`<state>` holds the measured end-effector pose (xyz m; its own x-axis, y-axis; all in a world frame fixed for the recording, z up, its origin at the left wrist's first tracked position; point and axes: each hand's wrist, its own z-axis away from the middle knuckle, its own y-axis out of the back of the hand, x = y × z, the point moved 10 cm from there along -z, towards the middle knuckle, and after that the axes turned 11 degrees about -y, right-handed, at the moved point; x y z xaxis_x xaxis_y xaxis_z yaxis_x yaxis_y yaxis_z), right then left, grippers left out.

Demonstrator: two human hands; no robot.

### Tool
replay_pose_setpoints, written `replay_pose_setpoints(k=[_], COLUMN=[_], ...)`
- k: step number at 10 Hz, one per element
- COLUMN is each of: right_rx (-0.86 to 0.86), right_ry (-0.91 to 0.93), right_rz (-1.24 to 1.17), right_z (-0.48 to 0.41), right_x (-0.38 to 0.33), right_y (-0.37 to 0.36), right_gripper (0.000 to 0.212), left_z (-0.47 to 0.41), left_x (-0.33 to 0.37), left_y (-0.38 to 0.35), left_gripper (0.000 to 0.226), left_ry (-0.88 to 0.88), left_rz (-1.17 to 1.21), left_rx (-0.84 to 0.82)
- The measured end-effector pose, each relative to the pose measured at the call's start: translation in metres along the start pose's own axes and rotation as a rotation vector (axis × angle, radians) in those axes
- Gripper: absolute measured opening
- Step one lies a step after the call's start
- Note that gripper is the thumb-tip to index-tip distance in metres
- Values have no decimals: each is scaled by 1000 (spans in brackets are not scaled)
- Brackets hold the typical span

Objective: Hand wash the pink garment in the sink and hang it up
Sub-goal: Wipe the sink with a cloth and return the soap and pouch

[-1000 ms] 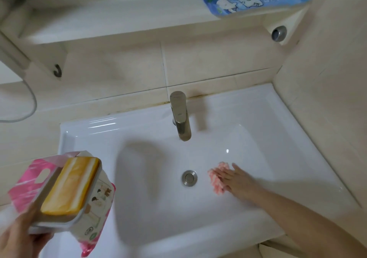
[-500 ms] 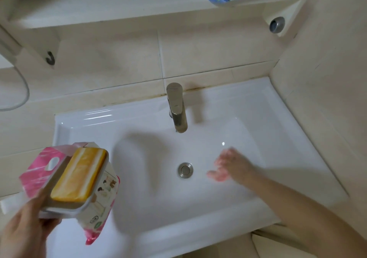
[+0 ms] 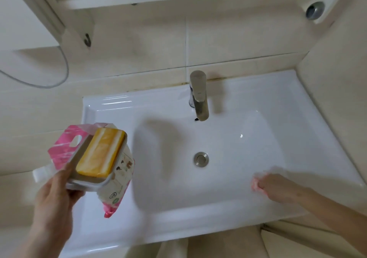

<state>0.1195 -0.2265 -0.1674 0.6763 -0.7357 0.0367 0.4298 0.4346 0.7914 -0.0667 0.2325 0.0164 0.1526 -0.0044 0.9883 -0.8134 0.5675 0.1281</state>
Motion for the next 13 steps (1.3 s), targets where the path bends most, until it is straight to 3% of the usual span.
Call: replay_pose_setpoints(k=[1,3,4,5,6,7,8,9,10,11,12,13], right_rx=[-69,-153,-92,-47,170,263,341,296,53,412,60,66], right_ry=[176,295,102,118,153,45,-111,-368,-481,331,-324,-169], right_rz=[-101,-226,-173,-156,-211,-222,-332,-495,-90,-1125,-1333,-1587], right_z=[-5,-46,-52,-33,-16,4,21,30,44,35,9,11], right_x=[-84,-288,-337,-332,-281,-195,-102,-3,40,19,-10,-85], right_y=[20,59,74,50,43,36,28,14,-2,38,46,124], right_gripper=[34,46,54,46,44,40,51,83,43,72,40,26], left_z=[4,13,15,13,13,13,12,12,12,13,17,19], left_x=[0,6,3,-3,-2,0,0,-1,-1,0,7,14], left_y=[5,16,14,9,3,-6,-16,-22,-28,-35,-47,-56], left_gripper=[32,28,21,30,27,23,23,24,24,26,38,44], left_ry=[37,51,56,83,73,56,53,52,46,45,31,13], left_rz=[0,7,29,27,30,44,43,46,50,22,19,34], left_rx=[44,114,108,85,67,25,-5,-19,-63,-143,-224,-247])
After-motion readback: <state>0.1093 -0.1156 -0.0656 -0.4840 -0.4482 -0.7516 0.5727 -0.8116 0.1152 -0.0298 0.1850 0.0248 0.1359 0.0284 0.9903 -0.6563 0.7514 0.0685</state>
